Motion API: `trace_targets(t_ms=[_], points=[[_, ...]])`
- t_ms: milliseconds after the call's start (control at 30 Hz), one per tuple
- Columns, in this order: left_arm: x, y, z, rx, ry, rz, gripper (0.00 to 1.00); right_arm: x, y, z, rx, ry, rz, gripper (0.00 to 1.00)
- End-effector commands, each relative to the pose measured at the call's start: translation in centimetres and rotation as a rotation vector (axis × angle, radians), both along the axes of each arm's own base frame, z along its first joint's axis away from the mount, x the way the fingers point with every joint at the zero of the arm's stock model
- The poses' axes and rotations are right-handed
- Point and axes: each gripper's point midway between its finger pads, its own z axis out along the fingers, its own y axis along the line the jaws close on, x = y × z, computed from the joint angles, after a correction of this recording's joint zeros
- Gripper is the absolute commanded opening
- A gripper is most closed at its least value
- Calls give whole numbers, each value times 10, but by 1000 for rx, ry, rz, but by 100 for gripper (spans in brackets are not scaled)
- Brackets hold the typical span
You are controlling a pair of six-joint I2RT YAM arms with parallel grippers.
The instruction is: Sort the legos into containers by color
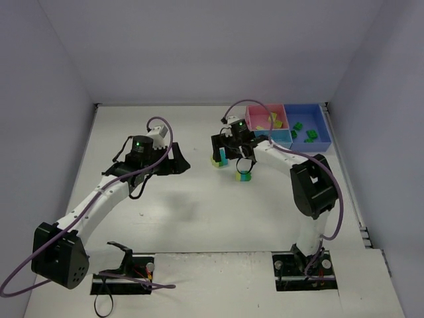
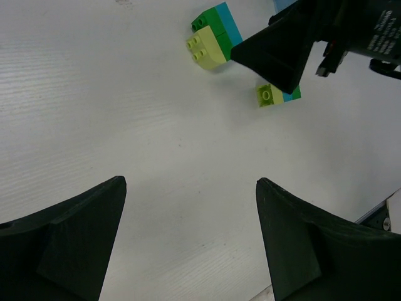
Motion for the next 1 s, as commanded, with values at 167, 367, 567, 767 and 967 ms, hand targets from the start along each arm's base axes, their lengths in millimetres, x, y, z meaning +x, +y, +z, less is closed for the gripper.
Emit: trace_targets(t_ms=[167,367,567,767,967], points=[[4,7,17,-39,-26,73,78,20,29,-5,-55,-65,-4,97],[3,7,15,-42,-16,69,77,25,29,-22,-105,-60,-22,92],[2,10,15,-41,-16,70,78,17,24,-41,-139,-33,-8,85],[1,9,10,-47,0,64,77,14,21,-48,-171,-35,37,74],[3,8,17,-78,-5,73,77,9,21,-49,-172,-43,71,41]])
